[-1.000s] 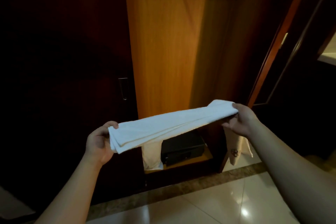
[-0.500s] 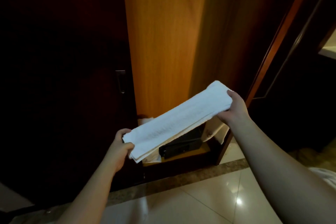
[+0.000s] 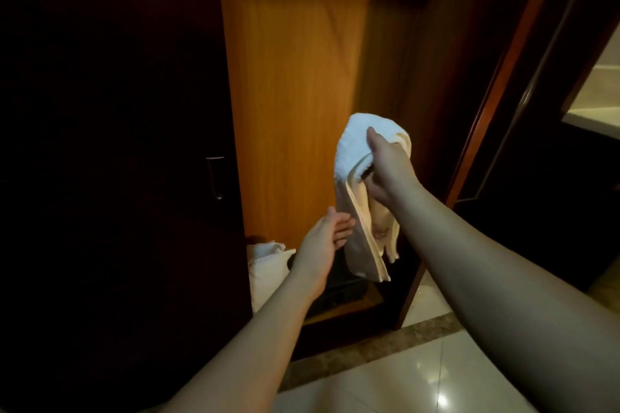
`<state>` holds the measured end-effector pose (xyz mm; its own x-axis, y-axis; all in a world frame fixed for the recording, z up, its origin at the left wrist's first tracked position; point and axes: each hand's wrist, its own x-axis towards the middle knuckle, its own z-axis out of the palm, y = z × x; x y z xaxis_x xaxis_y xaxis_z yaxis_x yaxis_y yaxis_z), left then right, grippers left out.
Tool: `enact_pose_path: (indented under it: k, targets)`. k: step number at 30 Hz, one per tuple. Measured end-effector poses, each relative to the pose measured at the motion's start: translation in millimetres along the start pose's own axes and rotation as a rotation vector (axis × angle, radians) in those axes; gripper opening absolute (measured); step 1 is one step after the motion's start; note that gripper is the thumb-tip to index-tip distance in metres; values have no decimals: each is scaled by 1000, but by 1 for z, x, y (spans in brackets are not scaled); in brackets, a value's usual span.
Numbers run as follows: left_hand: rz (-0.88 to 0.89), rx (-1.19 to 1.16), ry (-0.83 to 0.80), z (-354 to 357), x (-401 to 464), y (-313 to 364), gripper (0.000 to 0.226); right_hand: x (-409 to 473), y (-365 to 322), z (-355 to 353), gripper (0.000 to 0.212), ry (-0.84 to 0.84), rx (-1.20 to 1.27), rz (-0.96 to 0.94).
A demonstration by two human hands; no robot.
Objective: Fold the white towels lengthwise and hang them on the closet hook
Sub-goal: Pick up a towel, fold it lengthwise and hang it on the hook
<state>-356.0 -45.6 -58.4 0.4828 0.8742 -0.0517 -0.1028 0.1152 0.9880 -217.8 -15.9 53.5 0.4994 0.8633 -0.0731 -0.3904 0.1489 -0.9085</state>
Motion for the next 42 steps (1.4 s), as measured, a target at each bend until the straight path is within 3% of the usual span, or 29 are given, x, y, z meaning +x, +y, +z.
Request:
enact_pose_path:
  k: [2, 5, 7, 9, 11, 13, 15, 19, 23, 25, 30, 33, 37, 42]
  targets:
    - [38, -12, -75, 17, 2, 18, 51, 1, -13, 12, 49, -51, -291, -104]
    - [116, 17, -131, 38, 9, 41, 82, 1, -36, 28, 59, -67, -587, -273]
    - [174, 69, -147, 47, 17, 54, 88, 4, -52, 36, 62, -82, -634, -345]
    - [227, 144, -149, 52, 30, 67, 94, 13, -69, 41, 52, -153, -588, -368]
    - [306, 207, -74, 52, 50, 79, 107, 25, -83, 44, 36, -234, -506, -386]
    - [312, 192, 54, 50, 73, 95, 116, 37, -95, 43, 33, -279, -447, -410]
    - [253, 20, 142, 51, 98, 112, 101, 52, -105, 38, 35, -307, -420, -425]
    - [484, -347, 283, 61, 137, 148, 72, 95, -119, 16, 49, -192, -458, -489]
    - [434, -706, 439, 67, 173, 186, 25, 139, -134, -3, 57, -73, -567, -557]
    - [436, -681, 498, 70, 194, 205, 14, 161, -145, -8, 56, -42, -559, -551]
    - [516, -427, 542, 76, 239, 242, 18, 226, -178, -11, 36, -47, -237, -455]
    - [543, -280, 557, 73, 258, 262, 30, 259, -197, -8, 39, -29, -285, -468]
    - [612, -231, 578, 69, 283, 299, 13, 290, -231, 3, 44, -36, -394, -552]
    - [727, -168, 492, 60, 318, 356, 24, 326, -276, 33, 51, -140, -421, -526]
